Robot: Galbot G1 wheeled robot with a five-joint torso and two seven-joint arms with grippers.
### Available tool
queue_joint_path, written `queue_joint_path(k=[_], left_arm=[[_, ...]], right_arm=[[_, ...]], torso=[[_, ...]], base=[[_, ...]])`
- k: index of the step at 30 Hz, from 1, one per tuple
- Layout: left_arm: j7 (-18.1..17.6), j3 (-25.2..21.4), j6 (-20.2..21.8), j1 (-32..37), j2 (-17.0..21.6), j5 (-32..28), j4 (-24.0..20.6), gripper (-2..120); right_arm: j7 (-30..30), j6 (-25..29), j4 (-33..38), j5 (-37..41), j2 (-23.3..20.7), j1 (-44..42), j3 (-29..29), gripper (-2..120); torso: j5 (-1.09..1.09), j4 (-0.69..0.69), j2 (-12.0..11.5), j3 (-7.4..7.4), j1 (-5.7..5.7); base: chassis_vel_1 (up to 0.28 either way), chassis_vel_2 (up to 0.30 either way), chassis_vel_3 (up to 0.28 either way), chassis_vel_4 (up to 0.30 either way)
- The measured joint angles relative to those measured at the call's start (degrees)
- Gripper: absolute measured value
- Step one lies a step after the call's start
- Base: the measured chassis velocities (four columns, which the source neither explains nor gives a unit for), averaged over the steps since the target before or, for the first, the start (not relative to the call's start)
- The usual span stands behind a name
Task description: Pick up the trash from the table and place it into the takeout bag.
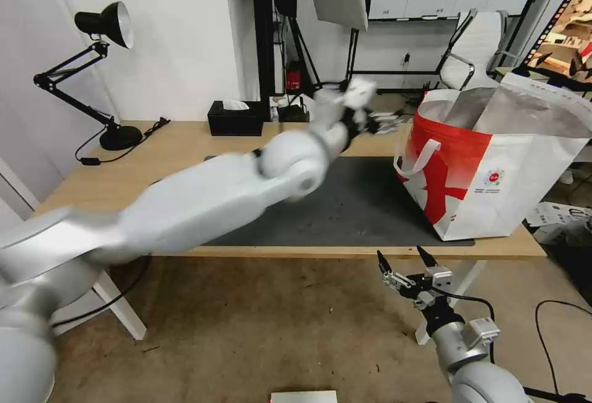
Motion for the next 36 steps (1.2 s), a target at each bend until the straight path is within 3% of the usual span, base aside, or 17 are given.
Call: queue_joint_path(k=[3,4,6,7,10,12,15,16,19,20,22,23,25,29,36], left_arm=[[0.7,-7.0,-0.6,9.6,6.2,2.0,-4.4,100],[0.7,-7.0,-0.6,9.6,6.2,2.0,-4.4,100],[1.8,-14.7,-1.3,18.1,9.4,4.7,-7.0,100],[1.8,-14.7,-1.3,18.1,9.4,4.7,-7.0,100],[2.5,-23.4,-2.9,30.8,12.6,9.0,-10.1,100],[2.5,-25.0,-3.0,32.9,13.0,9.8,-10.6,100],[3.3,-37.3,-3.6,47.0,13.1,15.0,-14.3,100],[3.3,-37.3,-3.6,47.0,13.1,15.0,-14.3,100],[3.8,-46.3,-6.0,59.7,11.1,20.7,-16.4,100],[3.8,-46.3,-6.0,59.7,11.1,20.7,-16.4,100],[5.1,-52.3,-7.6,68.6,7.6,25.7,-17.3,100],[5.1,-52.3,-7.6,68.6,7.6,25.7,-17.3,100],[6.1,-56.4,-8.6,76.0,3.6,30.1,-17.6,100],[6.8,-60.1,-9.5,83.2,-0.8,34.6,-18.2,100],[8.7,-63.3,-10.4,89.8,-7.8,39.2,-18.2,100]], right_arm=[[0.0,0.0,0.0,0.0,0.0,0.0,0.0,100],[0.0,0.0,0.0,0.0,0.0,0.0,0.0,100],[0.0,0.0,0.0,0.0,0.0,0.0,0.0,100],[0.0,0.0,0.0,0.0,0.0,0.0,0.0,100],[0.0,0.0,0.0,0.0,0.0,0.0,0.0,100],[0.0,0.0,0.0,0.0,0.0,0.0,0.0,100],[0.0,0.0,0.0,0.0,0.0,0.0,0.0,100],[0.0,0.0,0.0,0.0,0.0,0.0,0.0,100],[0.0,0.0,0.0,0.0,0.0,0.0,0.0,100],[0.0,0.0,0.0,0.0,0.0,0.0,0.0,100],[0.0,0.0,0.0,0.0,0.0,0.0,0.0,100],[0.0,0.0,0.0,0.0,0.0,0.0,0.0,100],[0.0,0.0,0.0,0.0,0.0,0.0,0.0,100],[0.0,0.0,0.0,0.0,0.0,0.0,0.0,100],[0.0,0.0,0.0,0.0,0.0,0.0,0.0,100]], torso=[[-0.01,-0.01,0.0,0.0,0.0],[-0.01,-0.01,0.0,0.0,0.0],[0.02,-0.03,0.0,-0.01,0.0],[0.02,-0.03,0.0,-0.01,0.0],[0.0,-0.01,0.0,0.0,0.0],[0.0,0.0,0.0,-0.01,-0.01],[0.03,-0.03,0.0,0.0,-0.01],[0.03,-0.03,0.0,0.0,-0.01],[0.03,-0.02,0.0,-0.01,-0.01],[0.03,-0.02,0.0,-0.01,-0.01],[0.03,-0.03,0.0,-0.01,-0.01],[0.03,-0.03,0.0,-0.01,-0.01],[0.03,-0.01,0.0,0.0,-0.01],[0.05,-0.02,0.0,0.0,-0.01],[0.04,-0.02,0.0,0.0,-0.01]], base=[[0.0,0.0,0.0,0.0],[0.0,0.0,0.0,0.0],[0.0,0.0,0.0,0.0],[0.0,0.0,0.0,0.0],[0.0,0.0,0.0,0.0],[0.0,0.0,0.0,0.0],[0.0,0.0,0.0,0.0],[0.0,0.0,0.0,0.0],[0.0,0.0,0.0,0.0],[0.0,0.0,0.0,0.0],[0.0,0.0,0.0,0.0],[0.0,0.0,0.0,0.0],[0.0,0.0,0.0,0.0],[0.0,0.0,0.0,0.0],[0.0,0.0,0.0,0.0]])
